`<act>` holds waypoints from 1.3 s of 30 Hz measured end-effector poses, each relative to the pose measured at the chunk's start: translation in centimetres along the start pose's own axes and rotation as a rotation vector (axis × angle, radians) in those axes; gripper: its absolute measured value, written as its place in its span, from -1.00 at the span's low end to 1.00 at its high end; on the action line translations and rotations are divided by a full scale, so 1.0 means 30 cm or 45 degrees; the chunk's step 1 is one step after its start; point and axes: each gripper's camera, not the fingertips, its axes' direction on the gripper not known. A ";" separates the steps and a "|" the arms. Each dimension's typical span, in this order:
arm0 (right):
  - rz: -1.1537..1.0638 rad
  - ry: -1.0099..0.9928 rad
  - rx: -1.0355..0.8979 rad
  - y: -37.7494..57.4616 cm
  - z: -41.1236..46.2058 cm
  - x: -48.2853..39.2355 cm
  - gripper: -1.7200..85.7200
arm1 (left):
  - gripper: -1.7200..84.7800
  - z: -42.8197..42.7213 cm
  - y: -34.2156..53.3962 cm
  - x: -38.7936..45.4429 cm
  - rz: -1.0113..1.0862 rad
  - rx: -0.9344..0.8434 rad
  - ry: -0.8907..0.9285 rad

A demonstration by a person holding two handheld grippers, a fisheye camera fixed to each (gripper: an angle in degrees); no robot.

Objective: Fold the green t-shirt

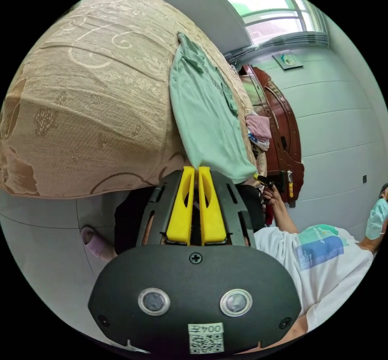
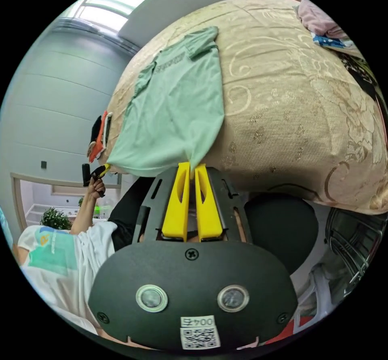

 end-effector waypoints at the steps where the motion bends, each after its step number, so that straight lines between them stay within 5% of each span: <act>1: -0.030 -0.027 0.023 0.013 -0.037 0.002 -0.94 | -0.92 -0.017 -0.001 0.003 0.003 0.022 0.029; 9: -0.139 -0.180 0.140 0.108 -0.190 0.025 -0.96 | -0.93 -0.186 -0.003 0.067 0.078 0.216 0.230; 27: -0.078 -0.415 0.208 0.655 -0.387 0.132 -0.96 | -0.93 -0.398 0.358 0.202 0.083 0.251 0.331; 39: -0.094 -0.556 0.364 0.153 -0.430 0.205 -0.94 | -0.92 -0.368 -0.257 0.254 0.131 0.311 0.317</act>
